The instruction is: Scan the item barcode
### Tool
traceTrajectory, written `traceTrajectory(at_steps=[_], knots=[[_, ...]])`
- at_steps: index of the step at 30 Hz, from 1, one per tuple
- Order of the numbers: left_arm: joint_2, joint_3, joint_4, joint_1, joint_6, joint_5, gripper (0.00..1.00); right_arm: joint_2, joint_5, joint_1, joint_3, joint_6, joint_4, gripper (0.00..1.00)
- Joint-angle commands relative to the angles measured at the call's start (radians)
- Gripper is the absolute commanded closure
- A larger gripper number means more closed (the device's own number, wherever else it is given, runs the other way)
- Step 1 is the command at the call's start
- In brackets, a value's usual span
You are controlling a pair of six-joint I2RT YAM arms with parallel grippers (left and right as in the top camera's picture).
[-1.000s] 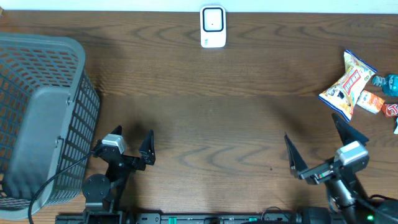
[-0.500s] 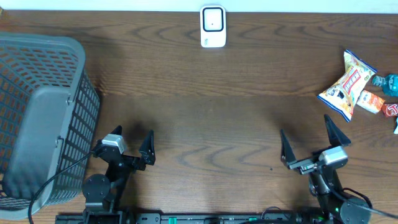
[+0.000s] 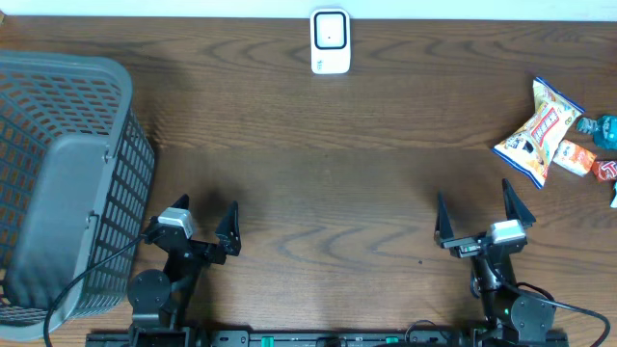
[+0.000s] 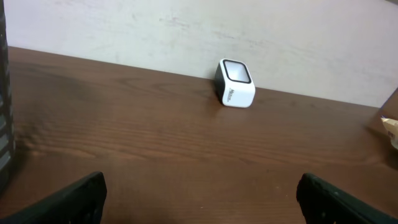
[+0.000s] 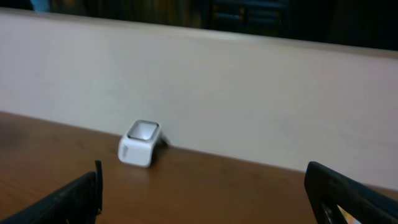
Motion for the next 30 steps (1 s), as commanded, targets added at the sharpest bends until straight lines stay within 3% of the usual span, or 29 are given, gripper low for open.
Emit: traceTrajectory(at_steps=[1,8,30], knots=[[-0.005,-0.019,-0.029,-0.004,-0.002,0.004,0.02,-0.008,0.060,0.010,-0.002,-0.051,-0.060,0.01],[-0.005,-0.019,-0.029,-0.004,-0.002,0.004,0.02,-0.008,0.164,0.010,-0.002,-0.052,-0.282,0.01],[-0.005,-0.019,-0.029,-0.004,-0.002,0.004,0.02,-0.006,0.176,0.024,-0.002,-0.062,-0.283,0.01]])
